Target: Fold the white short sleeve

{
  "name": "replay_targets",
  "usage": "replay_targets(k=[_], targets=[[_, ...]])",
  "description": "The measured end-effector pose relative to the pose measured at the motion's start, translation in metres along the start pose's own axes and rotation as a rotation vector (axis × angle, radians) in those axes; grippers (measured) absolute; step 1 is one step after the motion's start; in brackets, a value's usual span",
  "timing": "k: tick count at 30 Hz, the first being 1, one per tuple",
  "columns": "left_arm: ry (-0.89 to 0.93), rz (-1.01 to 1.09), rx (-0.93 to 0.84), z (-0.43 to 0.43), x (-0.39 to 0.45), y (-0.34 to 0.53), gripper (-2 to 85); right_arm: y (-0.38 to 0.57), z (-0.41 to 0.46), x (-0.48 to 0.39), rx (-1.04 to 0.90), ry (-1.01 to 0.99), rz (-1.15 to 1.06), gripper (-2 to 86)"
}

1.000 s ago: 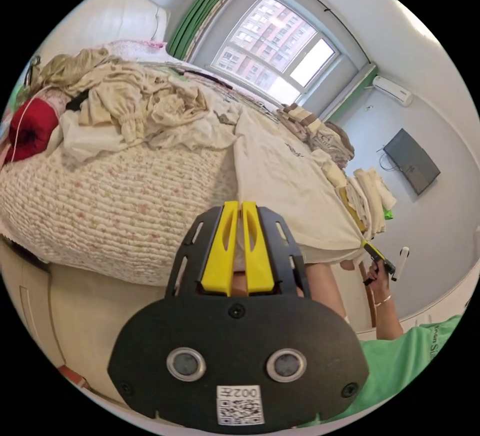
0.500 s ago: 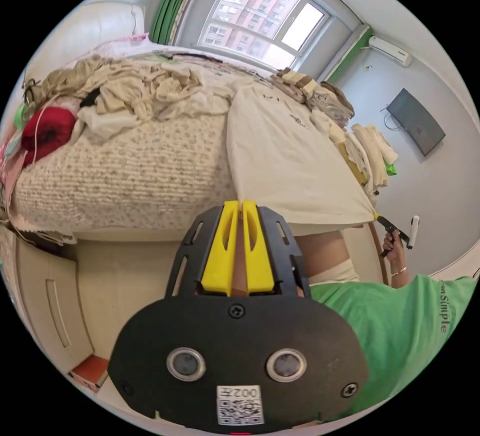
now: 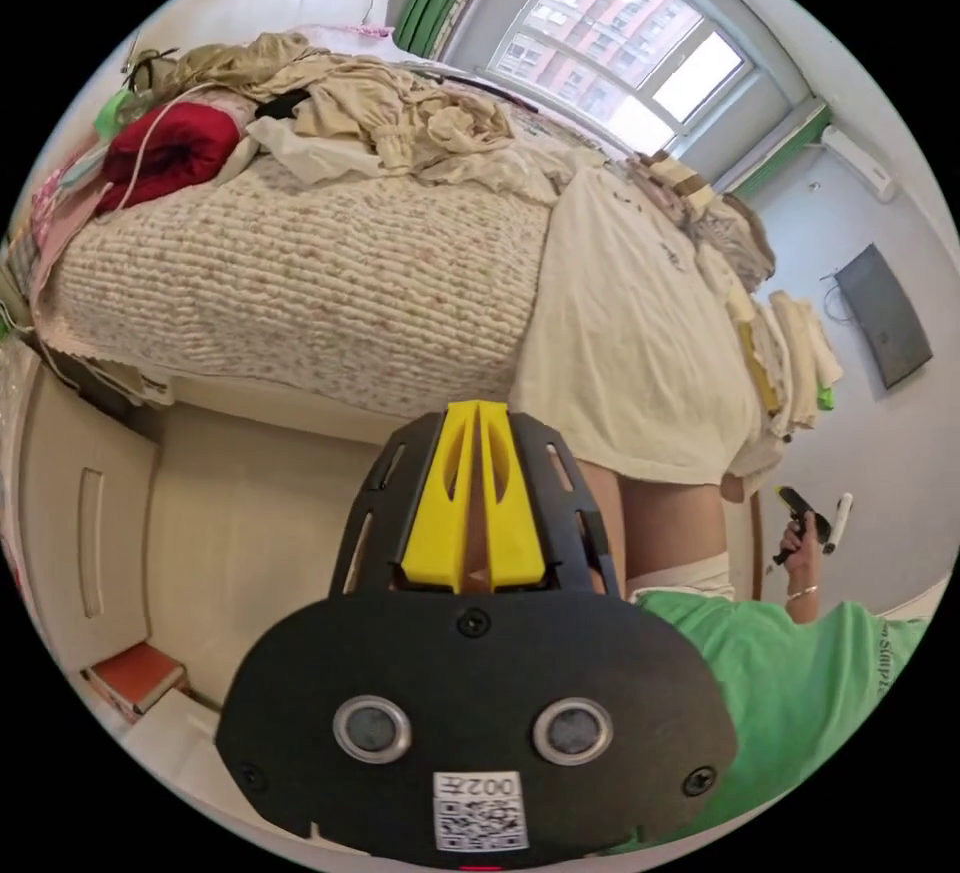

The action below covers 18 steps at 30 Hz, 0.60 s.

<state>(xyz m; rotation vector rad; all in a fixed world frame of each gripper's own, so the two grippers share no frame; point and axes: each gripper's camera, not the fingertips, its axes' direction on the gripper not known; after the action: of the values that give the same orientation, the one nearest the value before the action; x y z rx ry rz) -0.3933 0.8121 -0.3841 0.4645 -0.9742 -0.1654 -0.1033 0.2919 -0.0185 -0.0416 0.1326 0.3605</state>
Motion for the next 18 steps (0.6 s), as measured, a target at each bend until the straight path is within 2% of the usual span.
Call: replay_targets(k=[3, 7, 9, 14, 18], targets=[[0.051, 0.034, 0.015, 0.017, 0.009, -0.010, -0.2, -0.026, -0.011, -0.066, 0.063, -0.064, -0.133, -0.5], [-0.093, 0.111, 0.001, 0.044, 0.024, -0.017, 1.3, -0.062, -0.015, -0.191, 0.131, -0.149, -0.397, 1.0], [-0.100, 0.141, -0.030, 0.058, 0.027, -0.016, 2.2, -0.075, -0.012, -0.248, 0.149, -0.169, -0.508, 1.8], [0.000, 0.131, -0.167, 0.097, 0.015, -0.003, 2.9, -0.113, 0.005, -0.417, 0.185, -0.276, -0.779, 3.4], [0.169, 0.016, -0.107, 0.098, -0.012, 0.007, -0.7, -0.134, 0.032, -0.535, 0.185, -0.325, -0.937, 6.1]])
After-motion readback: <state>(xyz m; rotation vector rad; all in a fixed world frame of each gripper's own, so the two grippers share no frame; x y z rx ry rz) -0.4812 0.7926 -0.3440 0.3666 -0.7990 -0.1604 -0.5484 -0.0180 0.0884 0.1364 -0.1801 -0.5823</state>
